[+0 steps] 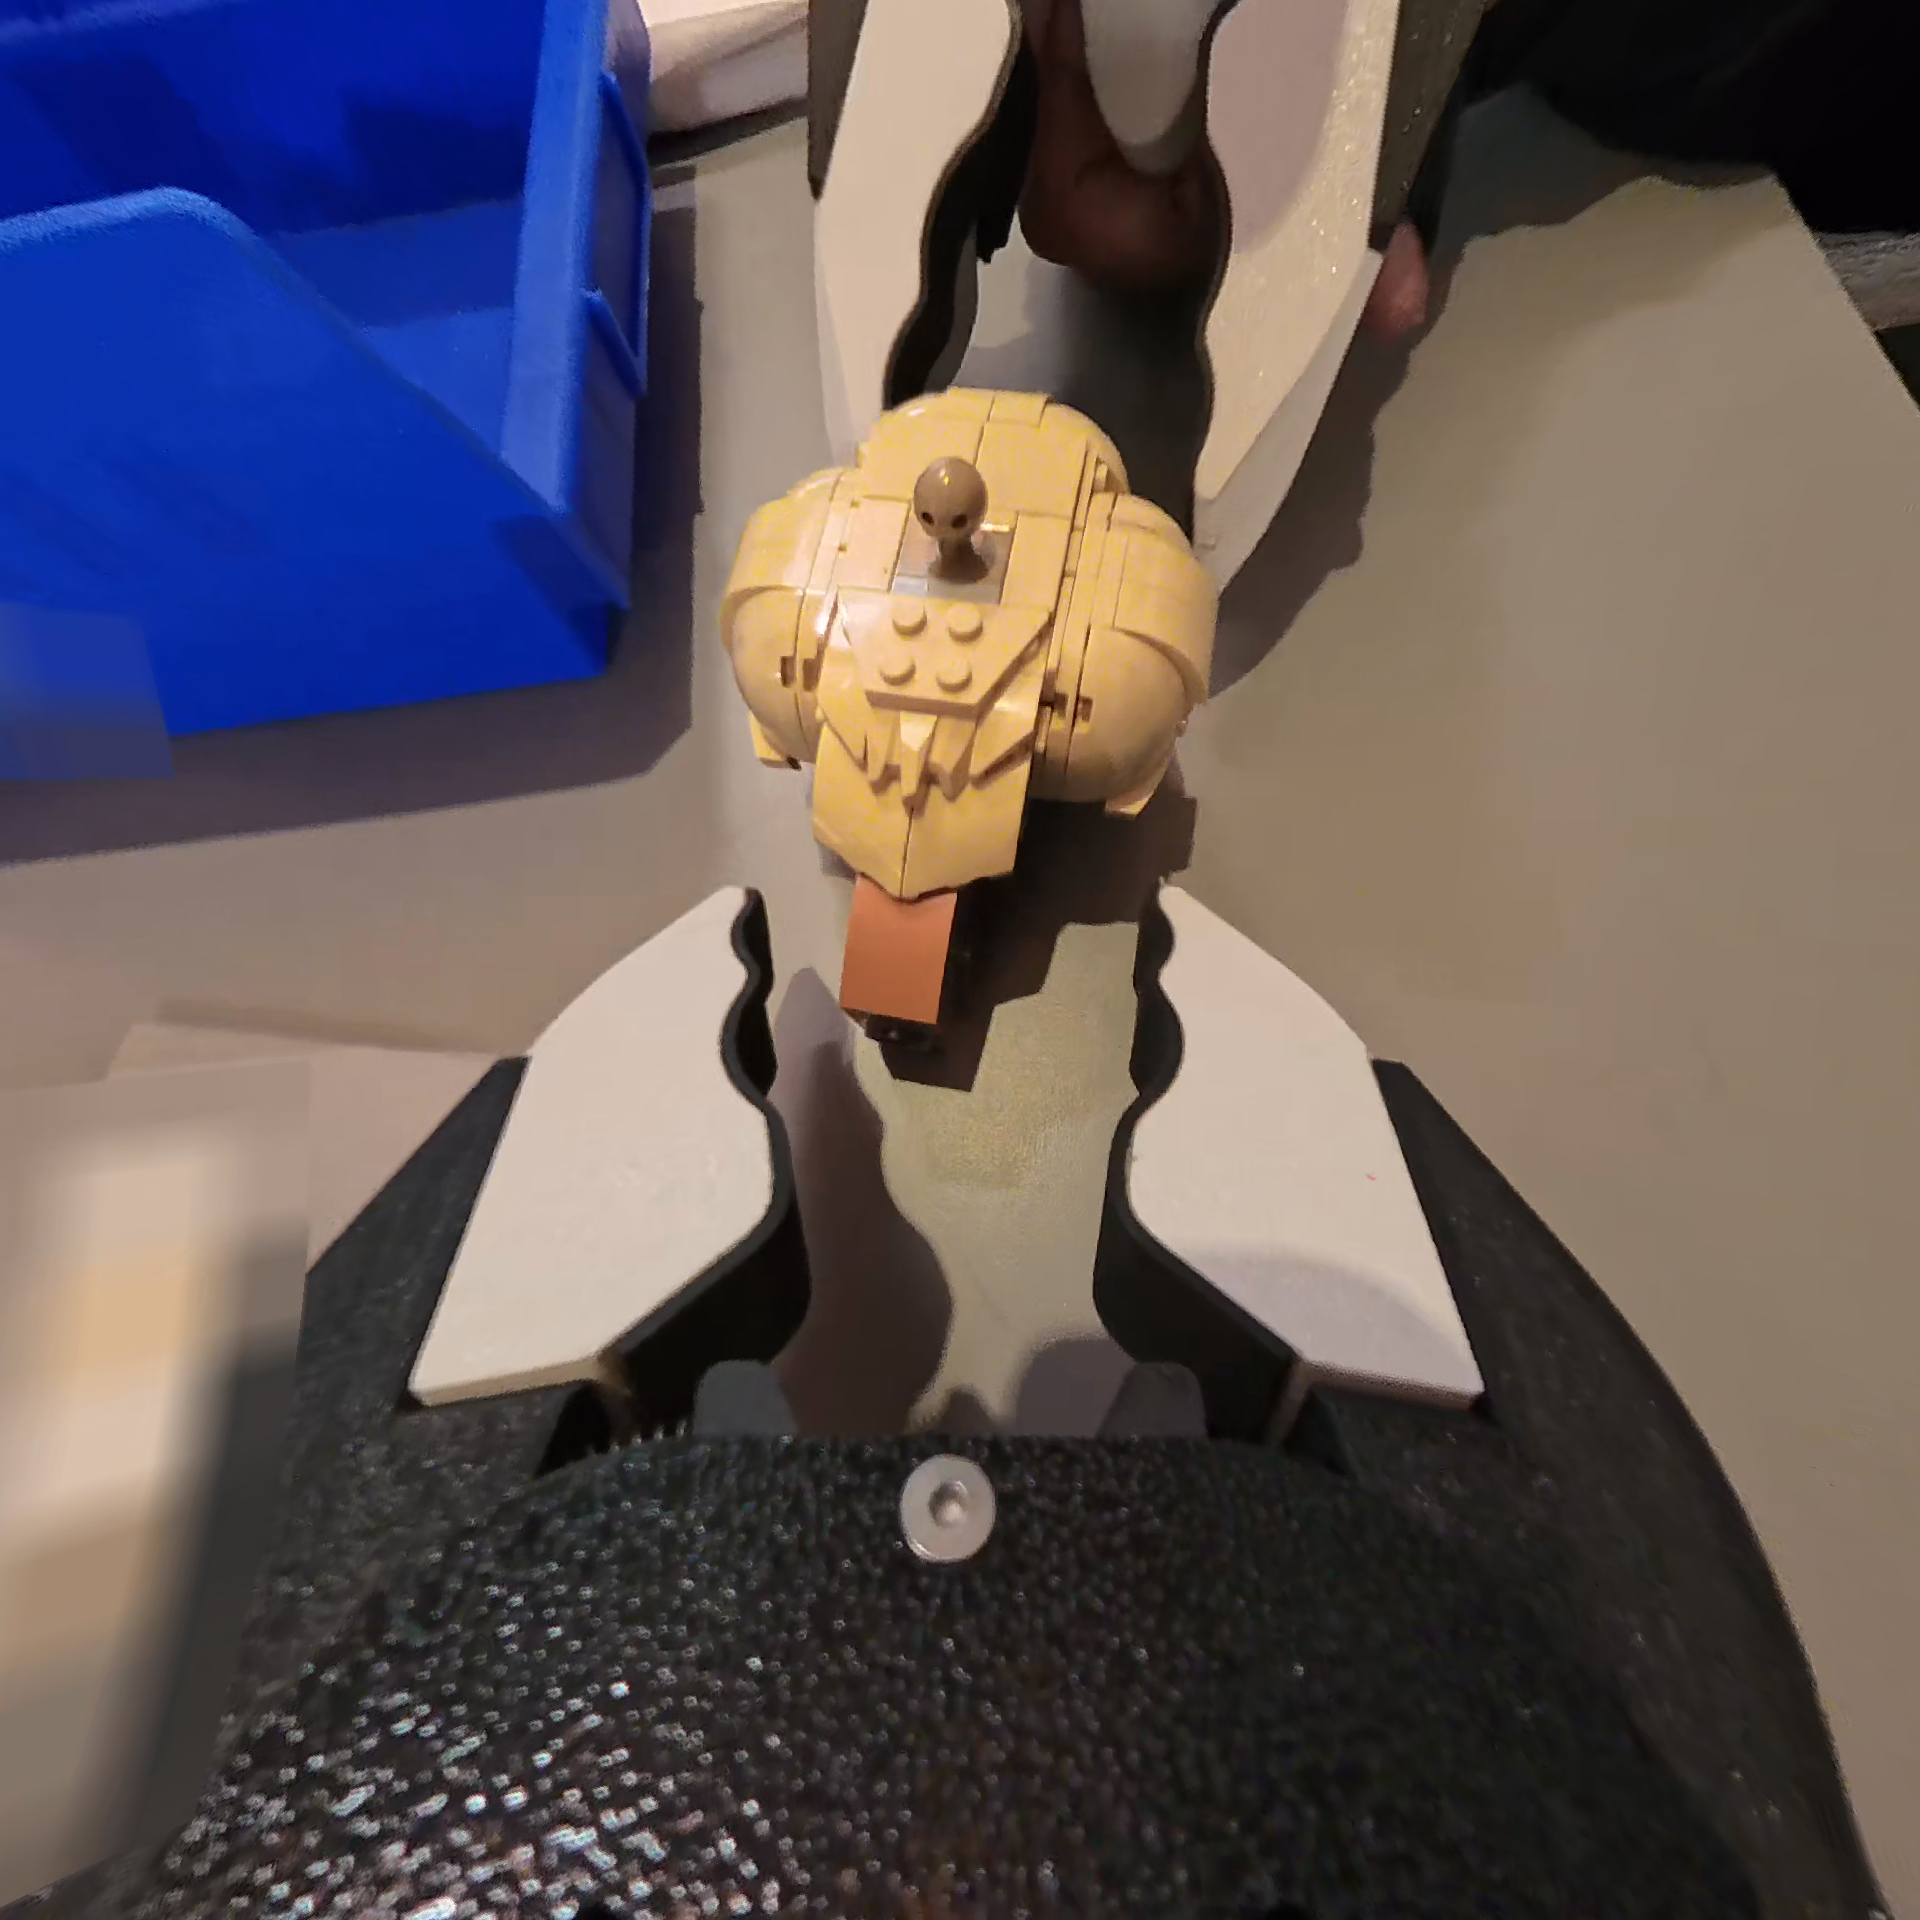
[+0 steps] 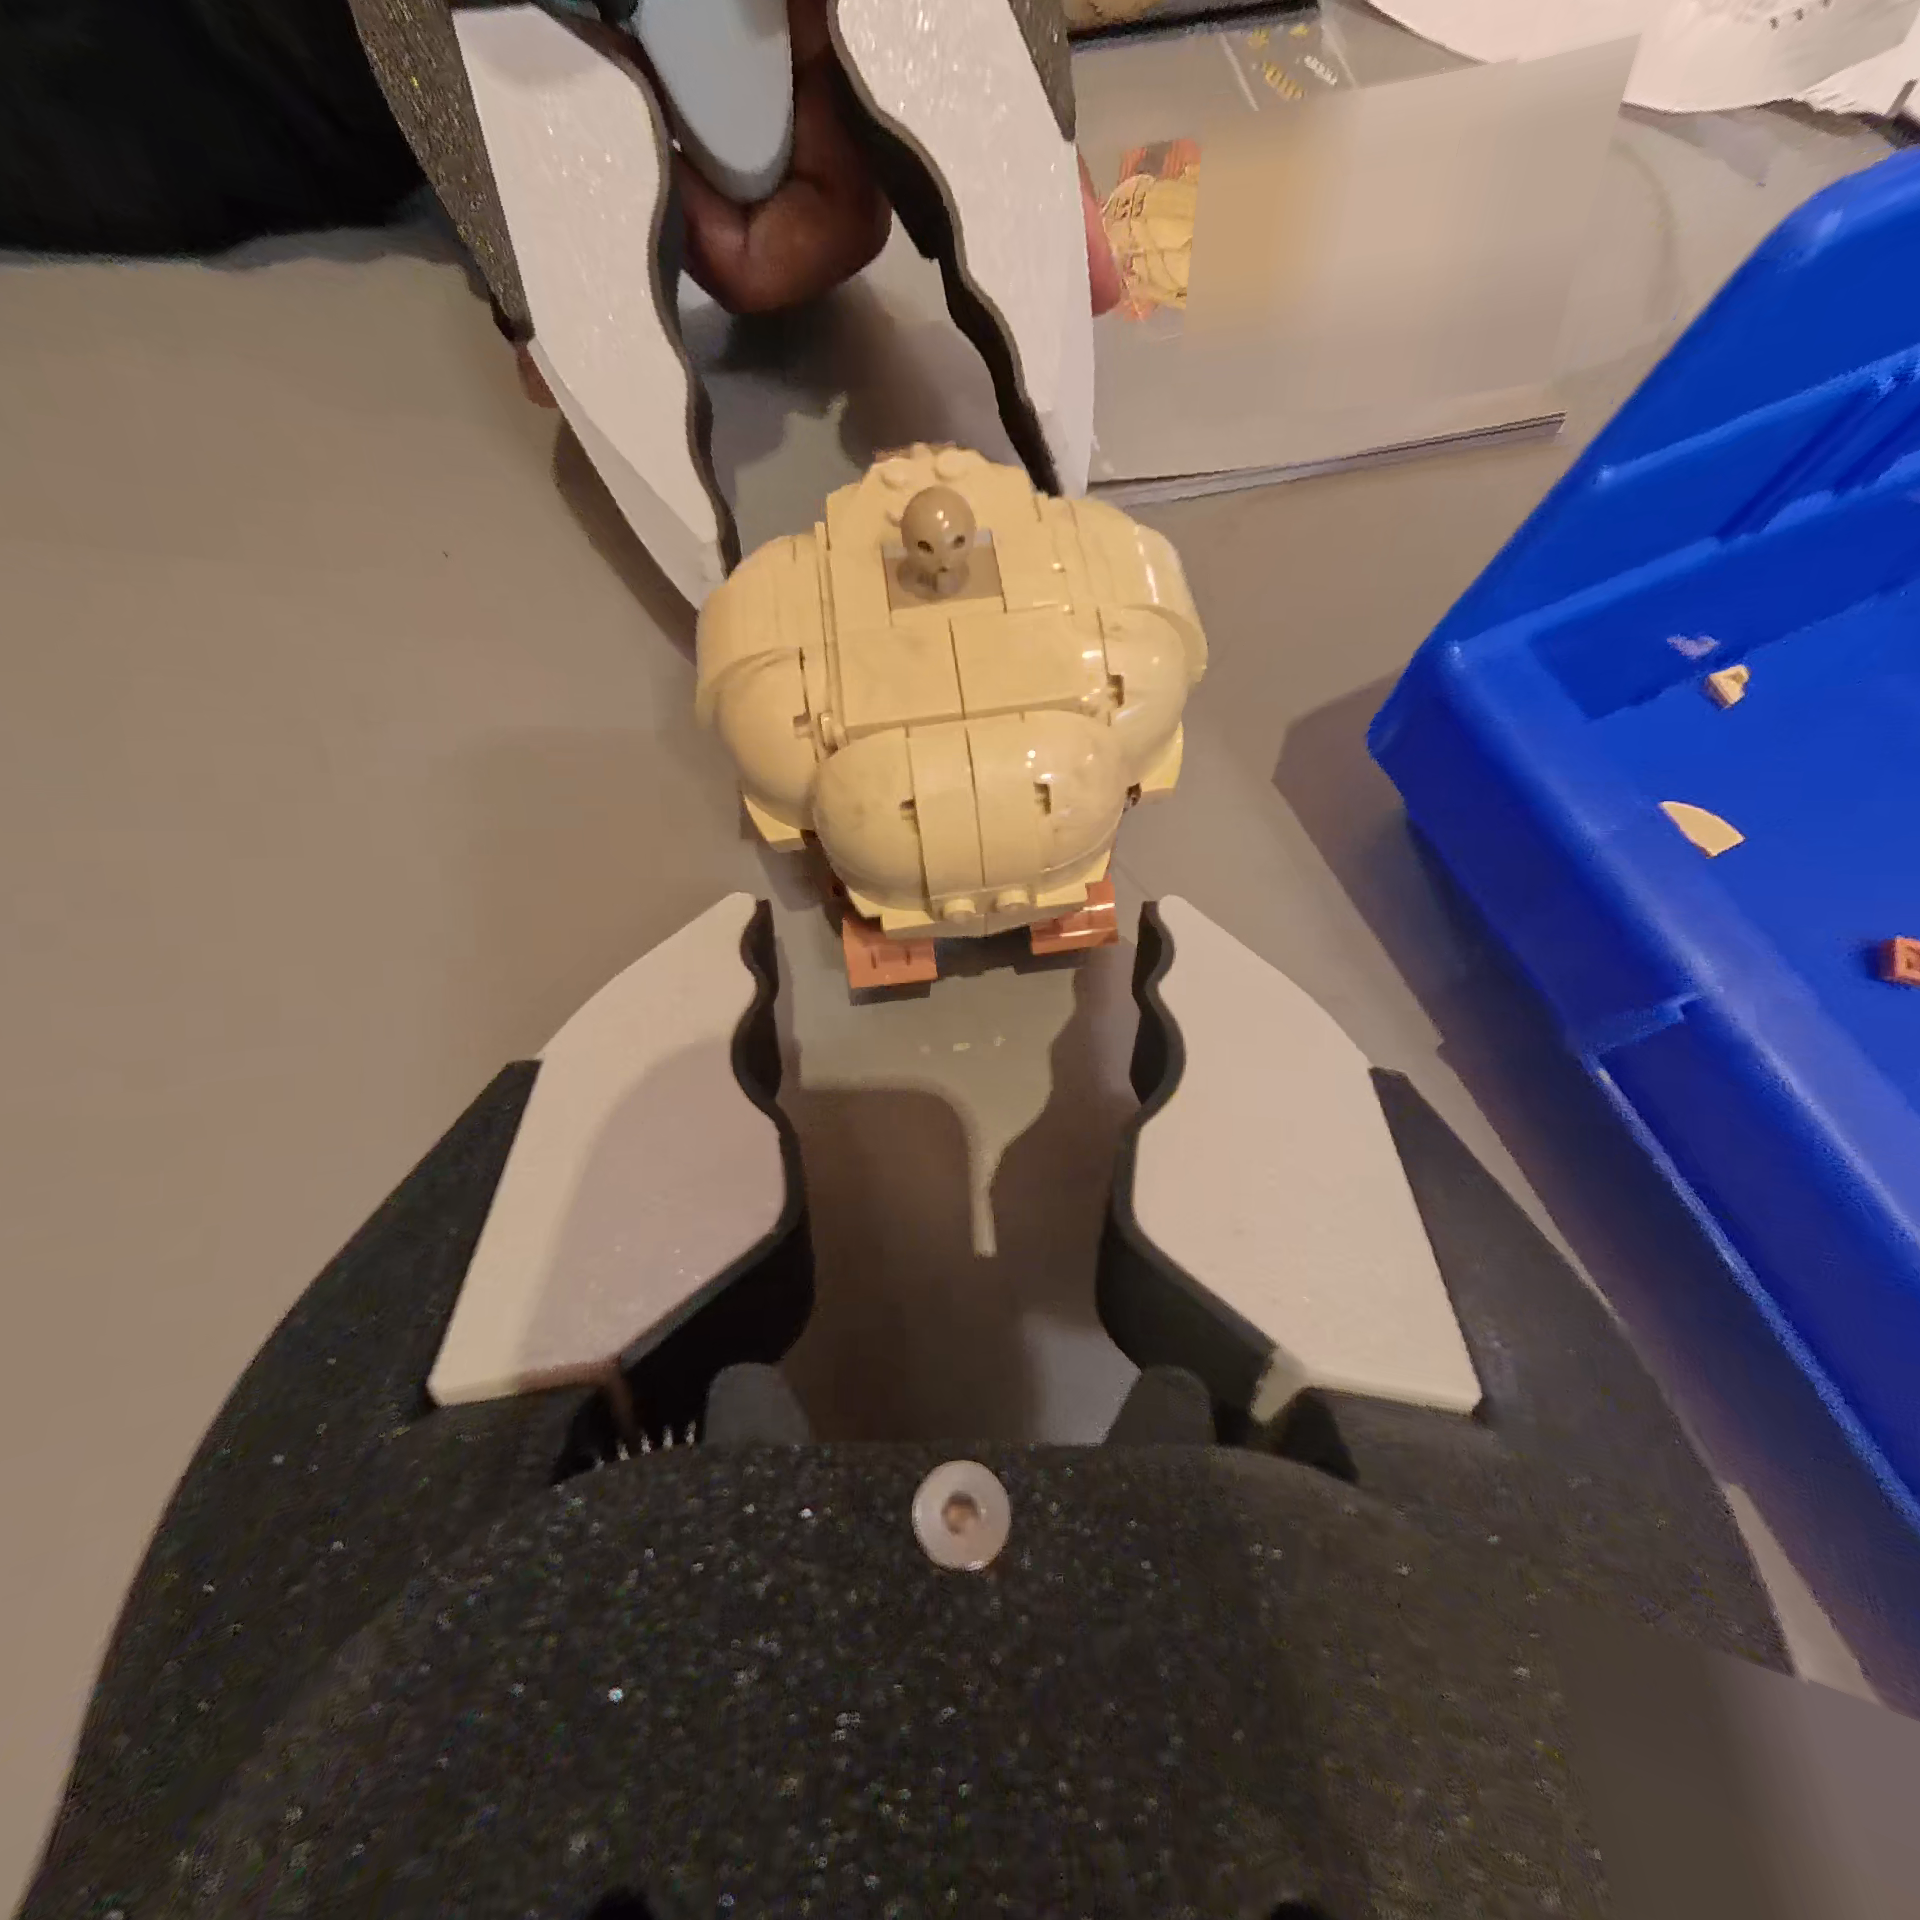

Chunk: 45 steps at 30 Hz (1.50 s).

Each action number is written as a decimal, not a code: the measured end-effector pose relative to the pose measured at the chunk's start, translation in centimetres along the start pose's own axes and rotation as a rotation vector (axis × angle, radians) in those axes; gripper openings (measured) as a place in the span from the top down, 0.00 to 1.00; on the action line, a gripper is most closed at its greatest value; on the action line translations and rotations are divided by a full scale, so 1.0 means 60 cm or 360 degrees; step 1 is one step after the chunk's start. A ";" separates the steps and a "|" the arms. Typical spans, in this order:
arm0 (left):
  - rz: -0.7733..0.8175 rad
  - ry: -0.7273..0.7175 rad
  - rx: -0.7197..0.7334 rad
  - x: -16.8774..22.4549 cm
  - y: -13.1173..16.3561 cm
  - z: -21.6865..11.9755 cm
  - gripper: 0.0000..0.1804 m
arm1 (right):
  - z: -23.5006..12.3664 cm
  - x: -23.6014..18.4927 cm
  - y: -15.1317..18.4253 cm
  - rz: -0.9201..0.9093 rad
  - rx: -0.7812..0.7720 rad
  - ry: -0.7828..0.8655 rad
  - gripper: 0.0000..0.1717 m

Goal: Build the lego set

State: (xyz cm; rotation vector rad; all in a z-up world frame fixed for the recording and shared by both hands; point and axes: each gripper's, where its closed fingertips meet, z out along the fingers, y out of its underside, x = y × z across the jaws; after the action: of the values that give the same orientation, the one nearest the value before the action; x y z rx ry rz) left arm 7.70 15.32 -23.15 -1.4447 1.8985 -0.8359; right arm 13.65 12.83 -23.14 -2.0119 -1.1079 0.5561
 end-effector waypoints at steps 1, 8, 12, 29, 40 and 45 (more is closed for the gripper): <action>-0.0002 -0.0014 0.0003 0.001 0.000 0.002 0.63 | 0.001 -0.001 -0.002 -0.0008 0.0009 0.0002 0.61; 0.0049 -0.0055 -0.0004 0.001 -0.013 0.026 0.63 | 0.007 -0.002 -0.008 -0.0001 0.0020 -0.0006 0.65; 0.0020 -0.0007 -0.0001 0.002 -0.013 0.027 0.66 | 0.008 0.001 -0.012 0.0018 0.0036 0.0005 0.67; -0.0036 -0.0053 -0.0015 0.001 0.005 -0.010 0.66 | -0.027 0.010 0.029 0.0038 -0.0043 0.0030 0.63; -0.0153 -0.0204 0.0204 -0.001 -0.014 -0.023 0.64 | -0.099 0.022 0.064 0.0115 0.0054 0.0200 0.64; -0.0353 -0.0176 0.0377 -0.016 -0.035 -0.036 0.65 | -0.101 0.019 0.058 0.0113 0.0070 0.0228 0.65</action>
State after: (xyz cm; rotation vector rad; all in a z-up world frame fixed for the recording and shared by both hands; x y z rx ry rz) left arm 7.47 16.06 -20.09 -1.5359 1.5203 -1.0232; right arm 20.13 10.16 -22.17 -2.0253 -0.9338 0.4608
